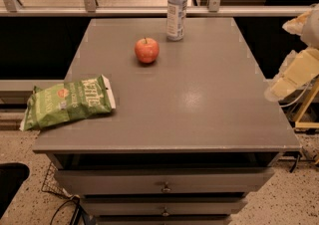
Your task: Move apple near green jalapeno chip bag
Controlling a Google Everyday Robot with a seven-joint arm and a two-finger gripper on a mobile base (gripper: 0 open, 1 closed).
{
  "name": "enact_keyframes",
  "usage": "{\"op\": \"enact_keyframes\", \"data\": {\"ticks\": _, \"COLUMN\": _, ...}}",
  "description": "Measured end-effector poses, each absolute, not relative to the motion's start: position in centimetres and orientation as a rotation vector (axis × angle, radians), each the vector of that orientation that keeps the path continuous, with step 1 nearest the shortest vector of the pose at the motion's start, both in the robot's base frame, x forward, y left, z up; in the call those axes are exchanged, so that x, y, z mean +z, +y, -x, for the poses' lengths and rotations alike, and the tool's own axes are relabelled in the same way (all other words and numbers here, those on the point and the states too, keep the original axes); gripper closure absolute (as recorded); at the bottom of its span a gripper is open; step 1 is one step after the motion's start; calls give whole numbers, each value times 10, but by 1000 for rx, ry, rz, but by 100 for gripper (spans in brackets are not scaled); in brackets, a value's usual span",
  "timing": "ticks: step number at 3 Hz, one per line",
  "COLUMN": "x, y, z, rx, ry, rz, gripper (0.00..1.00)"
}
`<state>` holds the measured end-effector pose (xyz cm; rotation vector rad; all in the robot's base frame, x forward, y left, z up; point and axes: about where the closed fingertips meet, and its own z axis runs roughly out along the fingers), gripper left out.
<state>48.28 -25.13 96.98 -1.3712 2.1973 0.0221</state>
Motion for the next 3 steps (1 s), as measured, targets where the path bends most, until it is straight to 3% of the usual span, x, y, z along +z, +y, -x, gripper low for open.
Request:
{"op": "enact_keyframes", "data": {"ticks": 2, "x": 982, "y": -254, "z": -580, "rx": 353, "ry": 1818, "rz": 920, "gripper": 0}}
{"op": "enact_keyframes", "data": {"ticks": 3, "x": 1019, "y": -242, "z": -623, "rx": 412, "ry": 1575, "rz": 783, "gripper": 0}}
